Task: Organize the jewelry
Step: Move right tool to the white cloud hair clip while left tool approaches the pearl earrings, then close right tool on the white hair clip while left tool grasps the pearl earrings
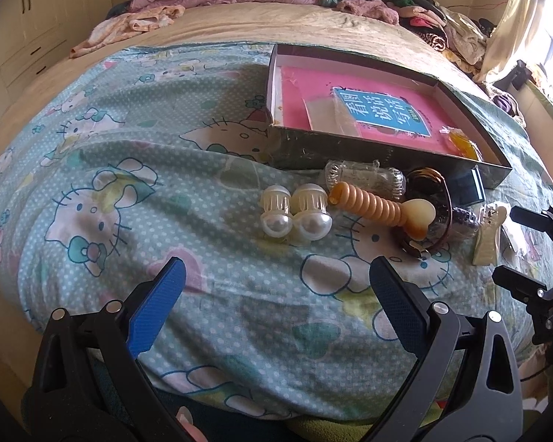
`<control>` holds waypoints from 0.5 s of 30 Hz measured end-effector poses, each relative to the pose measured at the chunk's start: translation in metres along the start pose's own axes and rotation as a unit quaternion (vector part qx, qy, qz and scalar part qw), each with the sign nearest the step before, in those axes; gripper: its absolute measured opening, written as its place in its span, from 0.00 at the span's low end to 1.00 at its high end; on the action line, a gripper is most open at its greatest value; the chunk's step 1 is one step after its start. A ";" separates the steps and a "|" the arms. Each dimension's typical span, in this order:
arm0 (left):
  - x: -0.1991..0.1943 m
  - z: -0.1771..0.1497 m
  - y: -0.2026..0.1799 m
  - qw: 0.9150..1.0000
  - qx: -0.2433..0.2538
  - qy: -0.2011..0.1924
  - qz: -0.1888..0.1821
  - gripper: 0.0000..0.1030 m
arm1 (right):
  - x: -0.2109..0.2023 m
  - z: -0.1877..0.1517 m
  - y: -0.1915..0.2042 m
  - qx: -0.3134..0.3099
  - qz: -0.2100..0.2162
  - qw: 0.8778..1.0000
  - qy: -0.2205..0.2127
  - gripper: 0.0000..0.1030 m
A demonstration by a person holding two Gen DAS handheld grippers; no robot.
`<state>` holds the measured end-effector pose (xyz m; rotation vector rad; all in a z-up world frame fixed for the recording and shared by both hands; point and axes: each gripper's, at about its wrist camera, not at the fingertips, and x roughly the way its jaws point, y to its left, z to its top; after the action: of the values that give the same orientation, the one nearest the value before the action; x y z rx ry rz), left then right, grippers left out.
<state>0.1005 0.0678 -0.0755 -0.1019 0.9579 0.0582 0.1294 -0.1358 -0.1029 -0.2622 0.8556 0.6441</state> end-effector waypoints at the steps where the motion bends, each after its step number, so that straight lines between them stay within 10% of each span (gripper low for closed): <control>1: 0.002 0.001 0.001 1.000 -0.001 0.001 0.000 0.91 | 0.003 0.000 -0.001 -0.003 0.001 1.000 0.003 0.96; 15: 0.024 0.013 0.011 0.999 -0.025 0.024 -0.004 0.91 | 0.035 0.005 -0.012 -0.015 0.009 0.999 0.027 0.95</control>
<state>0.1241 0.0801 -0.0884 -0.1545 1.0048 0.0732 0.1568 -0.1277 -0.1267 -0.3001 0.9006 0.6701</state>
